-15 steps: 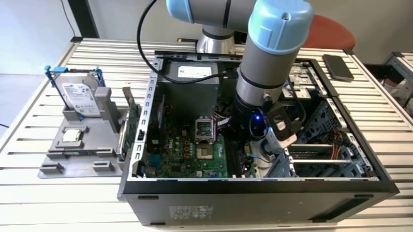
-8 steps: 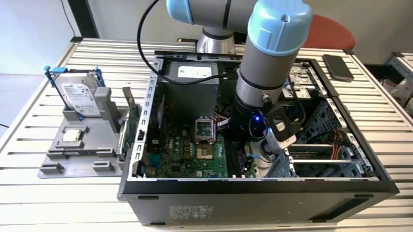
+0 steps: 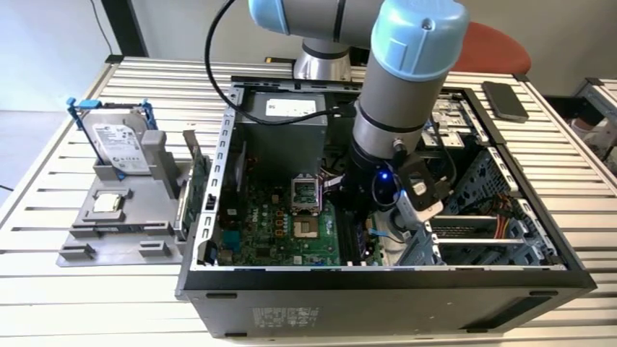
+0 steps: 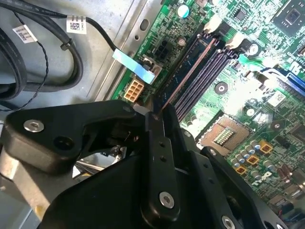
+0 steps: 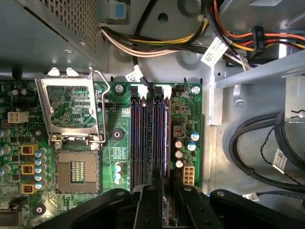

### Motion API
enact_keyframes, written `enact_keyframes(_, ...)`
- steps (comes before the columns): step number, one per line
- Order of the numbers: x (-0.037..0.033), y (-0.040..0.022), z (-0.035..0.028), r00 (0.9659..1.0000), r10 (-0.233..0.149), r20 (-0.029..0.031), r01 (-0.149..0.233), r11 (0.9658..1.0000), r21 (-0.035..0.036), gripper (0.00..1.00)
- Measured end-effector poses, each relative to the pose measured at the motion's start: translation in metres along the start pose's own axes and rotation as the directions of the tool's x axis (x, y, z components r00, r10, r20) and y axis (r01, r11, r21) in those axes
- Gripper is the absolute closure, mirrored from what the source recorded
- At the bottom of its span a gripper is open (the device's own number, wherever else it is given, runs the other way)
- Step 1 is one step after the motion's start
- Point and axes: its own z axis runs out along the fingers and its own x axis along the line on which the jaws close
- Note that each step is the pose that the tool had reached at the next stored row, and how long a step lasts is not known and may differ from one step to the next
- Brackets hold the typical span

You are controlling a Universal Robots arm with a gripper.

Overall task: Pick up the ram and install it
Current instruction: 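Insert the ram into the slot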

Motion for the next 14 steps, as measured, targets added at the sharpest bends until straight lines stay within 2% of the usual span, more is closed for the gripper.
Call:
enact_keyframes(7, -0.0009, 0.0001, -0.0321, 1.0, 0.001, -0.0002, -0.001, 1.0, 0.0003, 0.0)
enact_keyframes(8, -0.001, 0.0002, -0.034, 1.0, 0.001, -0.0002, -0.001, 1.0, 0.0008, 0.0)
enact_keyframes(11, -0.001, 0.0001, -0.0339, 1.0, 0.0, -0.0001, 0.0, 1.0, 0.0022, 0.0)
enact_keyframes(12, -0.0009, 0.0001, -0.0339, 1.0, 0.0, -0.0001, 0.0, 1.0, 0.0028, 1.0)
enact_keyframes(14, -0.0009, 0.0001, -0.034, 1.0, 0.0, -0.0001, 0.0, 1.0, 0.0044, 1.0)
